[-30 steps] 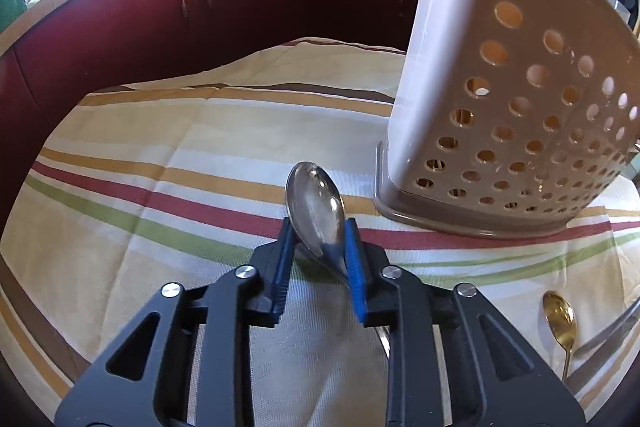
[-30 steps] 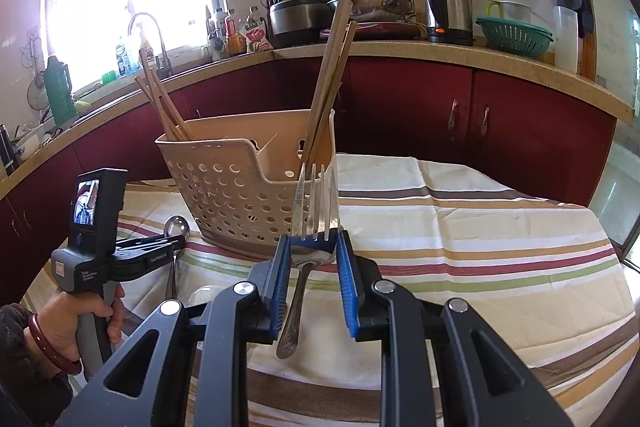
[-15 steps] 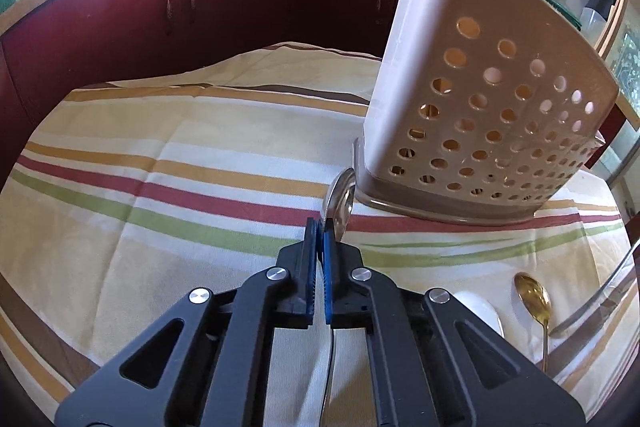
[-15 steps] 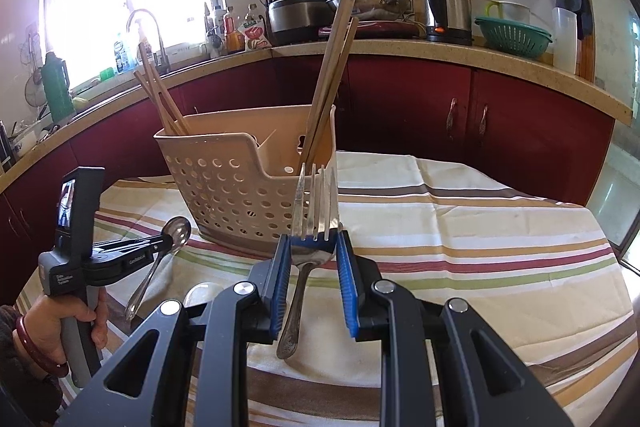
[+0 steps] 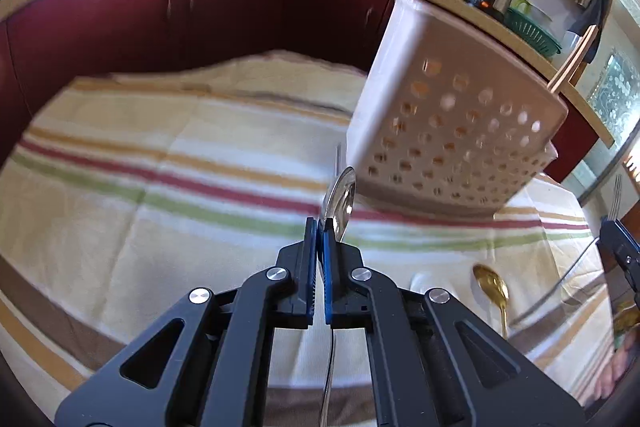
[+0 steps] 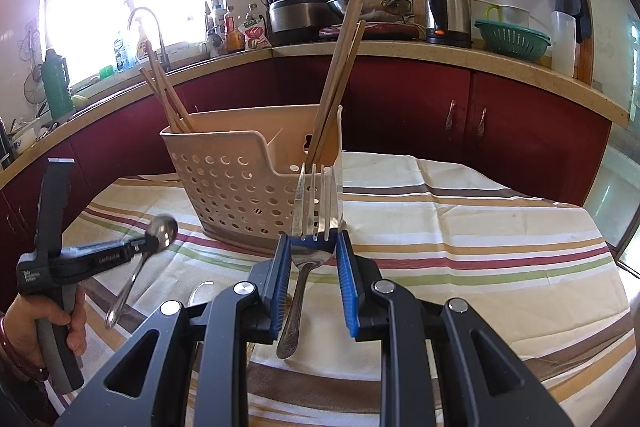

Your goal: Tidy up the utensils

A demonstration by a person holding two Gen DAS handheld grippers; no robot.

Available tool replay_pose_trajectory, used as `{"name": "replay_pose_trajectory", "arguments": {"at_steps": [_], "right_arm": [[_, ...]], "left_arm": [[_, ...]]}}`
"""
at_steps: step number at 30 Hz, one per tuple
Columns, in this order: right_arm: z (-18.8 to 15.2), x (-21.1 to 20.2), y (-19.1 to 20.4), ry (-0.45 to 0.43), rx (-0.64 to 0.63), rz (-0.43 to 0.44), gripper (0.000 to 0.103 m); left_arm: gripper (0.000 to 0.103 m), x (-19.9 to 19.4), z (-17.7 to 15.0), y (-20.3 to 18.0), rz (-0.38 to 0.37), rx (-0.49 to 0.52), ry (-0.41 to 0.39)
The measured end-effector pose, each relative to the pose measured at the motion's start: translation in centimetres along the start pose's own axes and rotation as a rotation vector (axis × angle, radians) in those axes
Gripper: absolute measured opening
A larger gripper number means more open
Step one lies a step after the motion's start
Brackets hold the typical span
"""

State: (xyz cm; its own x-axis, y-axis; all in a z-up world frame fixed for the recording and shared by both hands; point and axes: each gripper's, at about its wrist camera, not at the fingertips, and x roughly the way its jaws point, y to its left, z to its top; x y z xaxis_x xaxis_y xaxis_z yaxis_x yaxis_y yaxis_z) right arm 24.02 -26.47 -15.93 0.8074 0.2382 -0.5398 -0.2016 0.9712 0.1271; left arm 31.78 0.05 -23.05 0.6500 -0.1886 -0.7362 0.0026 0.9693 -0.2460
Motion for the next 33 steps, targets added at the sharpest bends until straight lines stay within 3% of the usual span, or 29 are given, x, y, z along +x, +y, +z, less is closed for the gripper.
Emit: {"name": "replay_pose_trajectory", "arguments": {"at_steps": [11, 12, 15, 21, 26, 33], "right_arm": [[-0.1, -0.4, 0.5, 0.003, -0.005, 0.004, 0.024], [-0.1, -0.4, 0.5, 0.002, -0.005, 0.004, 0.024], [-0.1, -0.3, 0.5, 0.003, -0.004, 0.008, 0.024], [-0.1, -0.3, 0.3, 0.008, 0.001, 0.011, 0.024], [0.0, -0.2, 0.1, 0.005, 0.006, 0.012, 0.024], [0.0, -0.1, 0.0, 0.011, 0.006, 0.015, 0.024]], "left_arm": [[0.004, 0.3, -2.3, 0.3, -0.002, 0.029, 0.096], [0.008, 0.2, -2.1, 0.2, 0.007, 0.032, 0.092], [0.043, 0.0, -1.6, -0.1, 0.017, 0.044, 0.073], [0.048, 1.1, -0.3, -0.1, 0.04, 0.05, 0.093], [0.057, 1.5, -0.6, -0.6, 0.038, 0.058, 0.105], [0.054, 2.4, -1.0, -1.5, 0.079, 0.101, 0.102]]}}
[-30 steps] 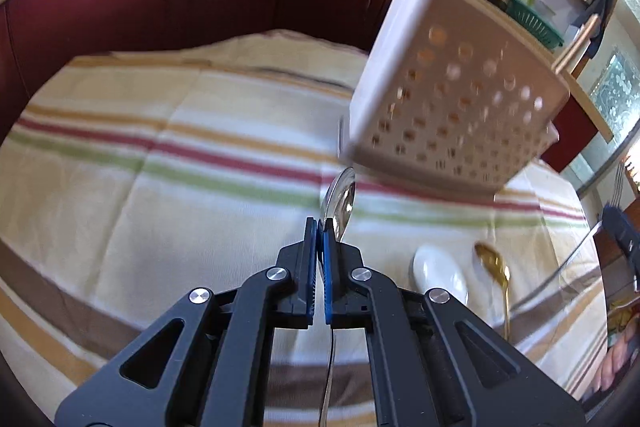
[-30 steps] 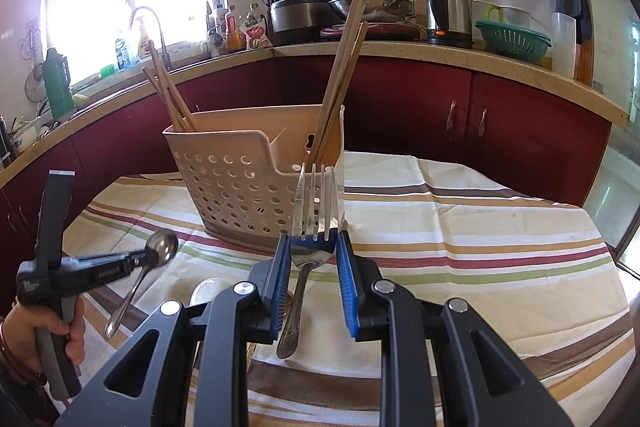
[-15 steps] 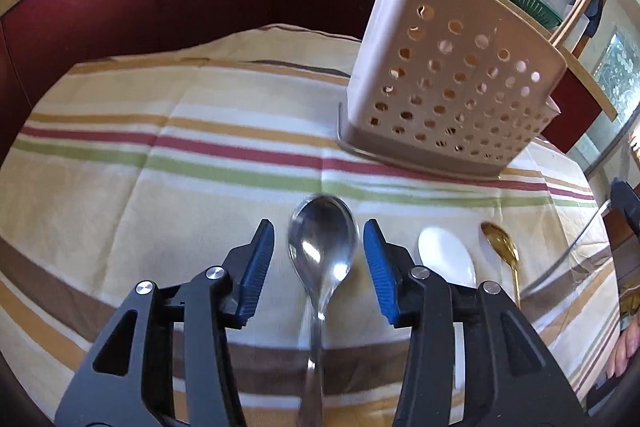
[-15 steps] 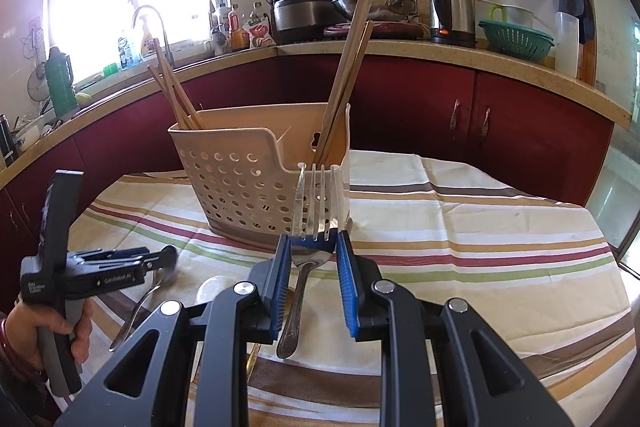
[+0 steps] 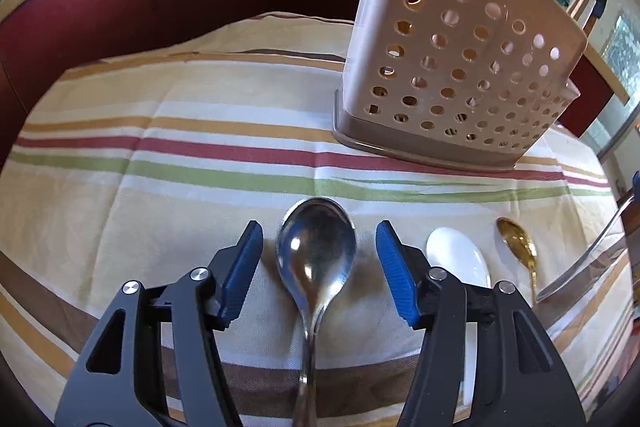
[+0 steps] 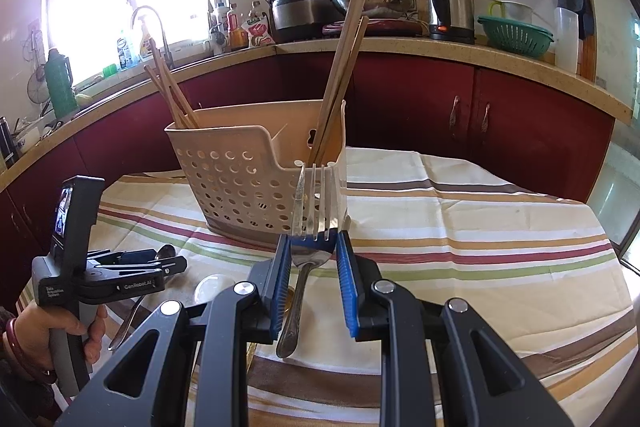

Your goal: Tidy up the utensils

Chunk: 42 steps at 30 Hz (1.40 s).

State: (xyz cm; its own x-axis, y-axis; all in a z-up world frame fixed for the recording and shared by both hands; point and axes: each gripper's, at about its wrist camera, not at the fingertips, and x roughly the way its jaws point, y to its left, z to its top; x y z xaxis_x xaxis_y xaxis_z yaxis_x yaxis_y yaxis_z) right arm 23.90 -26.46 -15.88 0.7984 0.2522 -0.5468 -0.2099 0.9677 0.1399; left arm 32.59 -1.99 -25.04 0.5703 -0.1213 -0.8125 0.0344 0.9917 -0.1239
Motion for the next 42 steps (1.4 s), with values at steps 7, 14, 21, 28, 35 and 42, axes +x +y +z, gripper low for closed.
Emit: {"name": "replay_pose_trajectory", "arguments": {"at_steps": [7, 14, 21, 28, 35, 42], "right_arm": [[0.0, -0.1, 0.0, -0.003, -0.001, -0.003, 0.024], [0.2, -0.5, 0.3, -0.018, -0.002, -0.007, 0.024], [0.2, -1.3, 0.6, -0.035, -0.002, -0.011, 0.024], [0.2, -2.2, 0.9, -0.05, -0.006, -0.021, 0.024], [0.5, -3.0, 1.5, -0.068, -0.012, -0.026, 0.024], [1.4, -4.2, 1.8, -0.107, -0.013, -0.018, 0.024]], "left_arm": [[0.038, 0.0, -0.1, 0.5, 0.003, 0.001, -0.019], [0.038, -2.4, -0.1, 0.8, -0.017, -0.012, -0.093], [0.038, -5.7, -0.6, 0.2, -0.037, -0.004, -0.169], [0.038, -8.1, -1.0, 0.1, -0.05, -0.004, -0.218], [0.038, -10.7, -1.6, -0.1, -0.053, 0.004, -0.273], [0.038, -13.7, -0.7, -0.4, -0.075, 0.005, -0.355]]}}
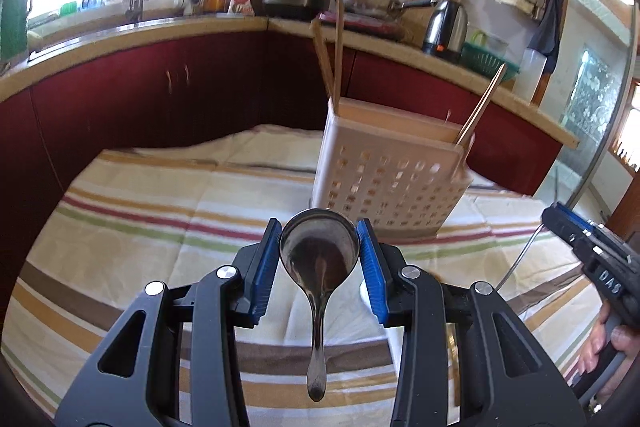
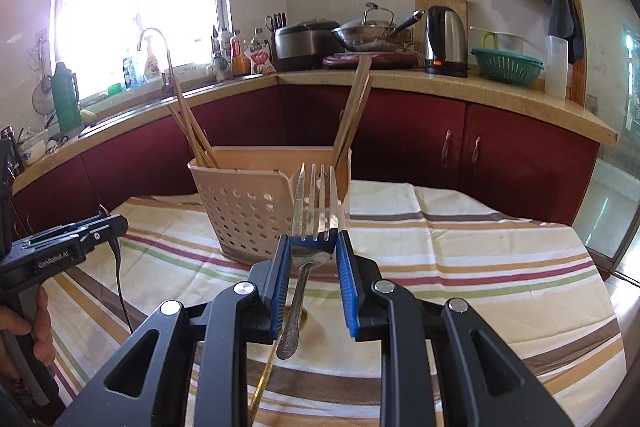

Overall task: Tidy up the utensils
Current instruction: 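Lift the silver spoon with the left gripper while the right gripper carries the steel fork to the basket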

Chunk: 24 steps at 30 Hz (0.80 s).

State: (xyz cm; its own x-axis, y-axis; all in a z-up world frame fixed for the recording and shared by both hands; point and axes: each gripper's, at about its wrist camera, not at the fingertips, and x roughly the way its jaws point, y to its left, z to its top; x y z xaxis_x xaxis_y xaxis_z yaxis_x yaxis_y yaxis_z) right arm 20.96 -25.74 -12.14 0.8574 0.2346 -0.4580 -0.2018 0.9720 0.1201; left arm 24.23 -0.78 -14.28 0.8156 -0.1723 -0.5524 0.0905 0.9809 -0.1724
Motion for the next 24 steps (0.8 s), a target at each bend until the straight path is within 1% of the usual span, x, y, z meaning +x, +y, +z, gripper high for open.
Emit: {"name": "replay_pose_trajectory", "arguments": {"at_steps": [6, 9, 13, 17, 21, 24], "right_arm": [[2.2, -0.7, 0.4, -0.064, -0.013, 0.014, 0.024], [4.0, -1.0, 0.6, -0.115, -0.027, 0.016, 0.024], [6.1, -1.0, 0.5, -0.174, -0.043, 0.008, 0.024], [8.1, -0.8, 0.2, -0.231, -0.05, 0.001, 0.024], [10.1, 0.2, -0.1, -0.276, -0.051, -0.007, 0.024], [10.7, 1.1, -0.4, -0.29, -0.05, -0.01, 0.024]], "left_arm": [[0.038, -1.8, 3.0, -1.1, -0.058, 0.012, -0.08], [0.038, -1.9, 4.9, -1.6, -0.087, 0.014, -0.116], [0.038, -1.8, 7.5, -2.3, -0.104, 0.03, -0.177], [0.038, -1.9, 10.7, -3.3, -0.126, 0.048, -0.255], [0.038, -1.7, 13.7, -4.1, -0.137, 0.061, -0.333], [0.038, -0.7, 15.2, -4.5, -0.134, 0.066, -0.368]]}}
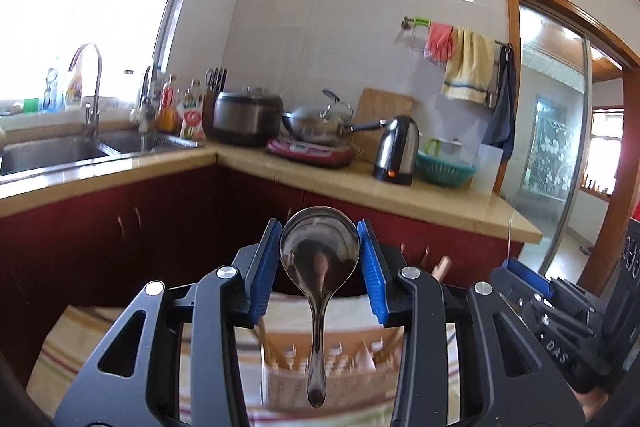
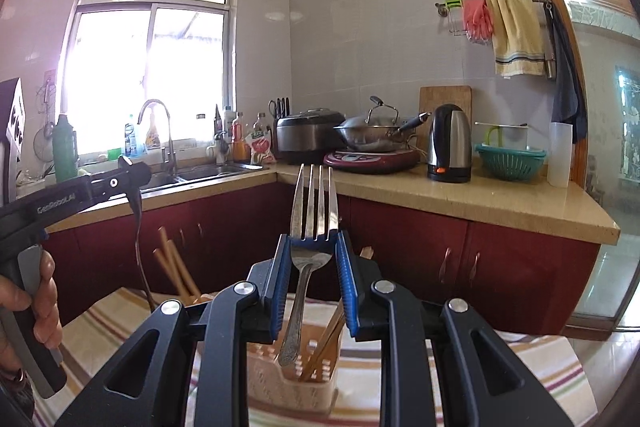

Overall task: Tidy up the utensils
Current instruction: 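Lift the silver spoon with the left gripper while the right gripper carries the steel fork to the basket, then lower the silver spoon into the basket and open while the right gripper drops the fork in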

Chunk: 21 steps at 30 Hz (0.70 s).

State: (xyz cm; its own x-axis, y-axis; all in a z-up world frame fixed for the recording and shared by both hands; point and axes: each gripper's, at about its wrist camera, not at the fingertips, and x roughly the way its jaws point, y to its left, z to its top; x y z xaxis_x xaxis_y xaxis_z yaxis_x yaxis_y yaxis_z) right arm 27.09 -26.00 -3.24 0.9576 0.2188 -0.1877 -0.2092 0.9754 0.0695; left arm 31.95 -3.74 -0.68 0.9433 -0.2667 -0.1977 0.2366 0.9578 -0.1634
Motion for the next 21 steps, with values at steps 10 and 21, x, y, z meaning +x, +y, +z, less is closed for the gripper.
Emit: {"name": "replay_pose_trajectory", "arguments": {"at_steps": [10, 21], "right_arm": [[-1.8, 3.9, -0.2, 0.031, 0.01, 0.032, 0.024], [-7.0, 6.6, 0.6, 0.174, 0.009, 0.035, 0.024]], "left_arm": [[0.038, 5.6, -2.3, -0.1, 0.019, 0.02, 0.02], [0.038, 9.0, -8.4, 0.3, 0.063, 0.056, 0.146]]}}
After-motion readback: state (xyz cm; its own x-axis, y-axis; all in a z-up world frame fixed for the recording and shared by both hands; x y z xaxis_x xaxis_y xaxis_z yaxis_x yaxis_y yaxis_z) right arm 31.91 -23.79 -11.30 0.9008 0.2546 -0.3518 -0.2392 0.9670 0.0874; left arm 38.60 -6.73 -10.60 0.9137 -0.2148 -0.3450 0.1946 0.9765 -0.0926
